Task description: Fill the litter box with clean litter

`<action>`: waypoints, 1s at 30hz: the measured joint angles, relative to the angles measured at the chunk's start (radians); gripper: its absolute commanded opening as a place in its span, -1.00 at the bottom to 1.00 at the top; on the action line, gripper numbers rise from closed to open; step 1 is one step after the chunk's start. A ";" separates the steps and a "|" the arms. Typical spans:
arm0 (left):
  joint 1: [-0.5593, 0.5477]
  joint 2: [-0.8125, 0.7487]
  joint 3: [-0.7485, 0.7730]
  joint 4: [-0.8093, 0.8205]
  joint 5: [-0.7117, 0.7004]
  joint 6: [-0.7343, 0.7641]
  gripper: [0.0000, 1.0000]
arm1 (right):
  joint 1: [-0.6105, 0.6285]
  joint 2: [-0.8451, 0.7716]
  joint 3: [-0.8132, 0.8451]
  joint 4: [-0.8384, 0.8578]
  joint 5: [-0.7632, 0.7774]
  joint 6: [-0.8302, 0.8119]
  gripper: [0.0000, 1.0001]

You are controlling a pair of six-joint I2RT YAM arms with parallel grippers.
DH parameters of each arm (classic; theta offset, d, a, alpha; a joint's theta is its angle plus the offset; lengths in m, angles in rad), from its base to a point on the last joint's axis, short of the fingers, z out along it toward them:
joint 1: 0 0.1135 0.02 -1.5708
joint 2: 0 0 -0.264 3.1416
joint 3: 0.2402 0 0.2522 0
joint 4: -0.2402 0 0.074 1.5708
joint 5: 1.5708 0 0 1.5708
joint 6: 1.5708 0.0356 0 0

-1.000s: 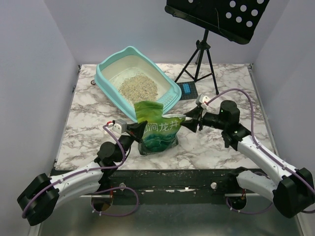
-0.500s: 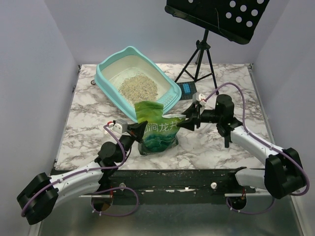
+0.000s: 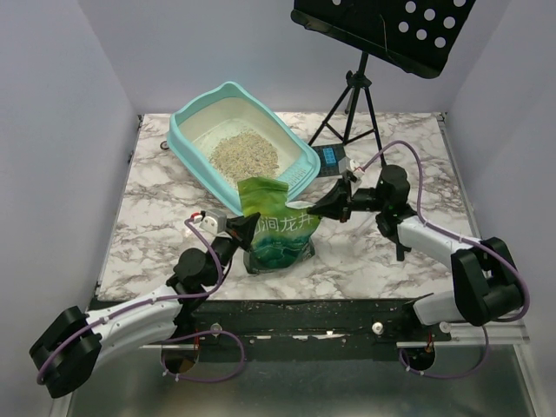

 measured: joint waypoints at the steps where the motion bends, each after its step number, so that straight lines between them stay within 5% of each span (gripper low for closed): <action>1: 0.000 -0.005 0.005 -0.016 0.000 0.001 -1.00 | 0.000 0.002 -0.005 0.021 -0.001 0.018 -0.99; 8: 0.000 -0.088 0.103 -0.293 0.013 -0.034 -1.00 | -0.001 -0.020 -0.037 0.066 0.010 0.175 -0.99; 13: -0.002 -0.216 0.140 -0.492 0.072 -0.115 -1.00 | 0.006 -0.185 -0.149 0.044 0.055 0.311 -0.99; 23: -0.018 -0.481 0.140 -0.774 0.191 -0.377 -1.00 | 0.032 -0.433 -0.196 -0.264 0.137 0.567 -0.99; 30: -0.009 -0.440 0.205 -0.983 0.292 -0.563 -1.00 | 0.030 -0.470 -0.196 -0.447 0.140 0.682 -0.99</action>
